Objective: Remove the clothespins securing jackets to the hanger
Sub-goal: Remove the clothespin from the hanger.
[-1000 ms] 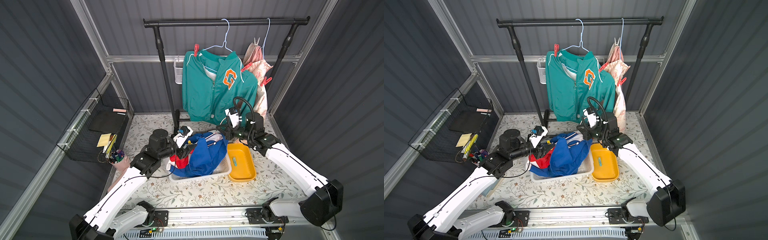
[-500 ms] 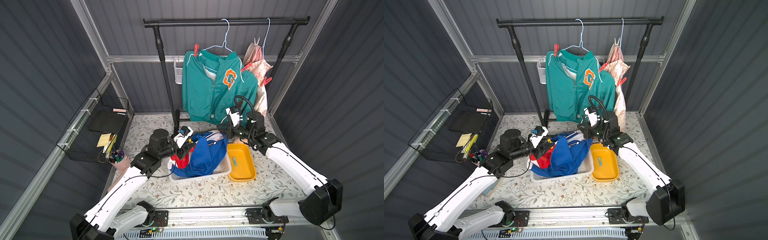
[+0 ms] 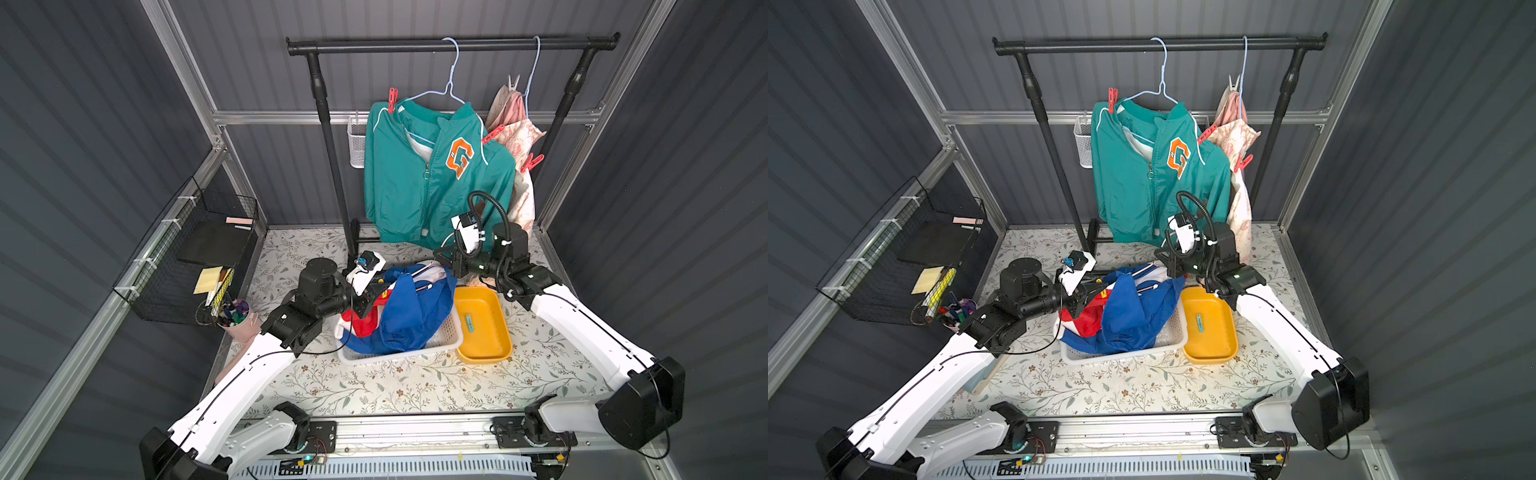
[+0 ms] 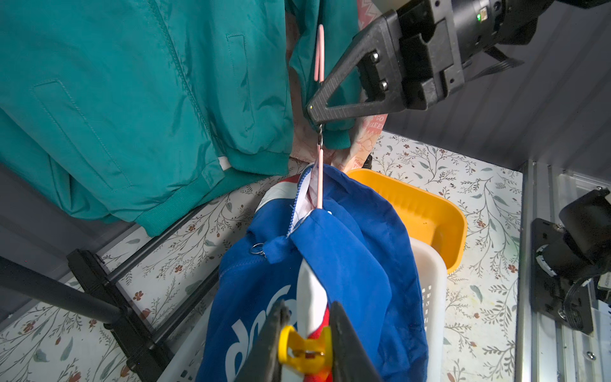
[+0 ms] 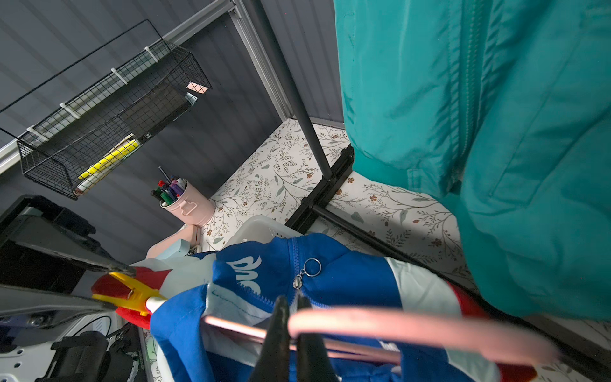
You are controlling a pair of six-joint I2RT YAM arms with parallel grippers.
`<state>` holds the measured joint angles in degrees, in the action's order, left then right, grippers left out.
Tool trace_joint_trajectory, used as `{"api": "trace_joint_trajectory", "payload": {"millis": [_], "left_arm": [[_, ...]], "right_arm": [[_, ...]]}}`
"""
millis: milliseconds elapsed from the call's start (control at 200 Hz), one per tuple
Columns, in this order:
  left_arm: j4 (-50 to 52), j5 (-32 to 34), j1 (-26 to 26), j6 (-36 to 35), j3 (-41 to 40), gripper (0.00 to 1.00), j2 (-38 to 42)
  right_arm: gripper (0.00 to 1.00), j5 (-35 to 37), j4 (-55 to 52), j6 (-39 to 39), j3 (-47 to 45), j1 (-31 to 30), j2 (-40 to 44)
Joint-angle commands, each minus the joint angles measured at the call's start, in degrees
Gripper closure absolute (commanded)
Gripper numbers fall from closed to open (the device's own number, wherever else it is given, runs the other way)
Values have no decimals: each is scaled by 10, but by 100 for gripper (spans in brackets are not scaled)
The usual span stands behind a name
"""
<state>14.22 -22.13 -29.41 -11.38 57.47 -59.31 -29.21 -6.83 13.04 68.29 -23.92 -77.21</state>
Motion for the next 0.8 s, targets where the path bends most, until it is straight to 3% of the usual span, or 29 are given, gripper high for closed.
{"api": "trace_joint_trajectory", "payload": {"millis": [0, 340, 650, 795], "left_arm": [[9, 10, 4, 17, 7, 79, 2], [12, 45, 4, 30, 26, 100, -15], [25, 126, 4, 48, 102, 100, 2], [24, 135, 4, 65, 123, 100, 9]], "right_arm": [[100, -12, 15, 8, 20, 4, -3], [100, -3, 12, 12, 17, -1, 8], [100, 46, 4, 2, 14, -32, -5], [98, 59, 10, 6, 22, -45, -20]]}}
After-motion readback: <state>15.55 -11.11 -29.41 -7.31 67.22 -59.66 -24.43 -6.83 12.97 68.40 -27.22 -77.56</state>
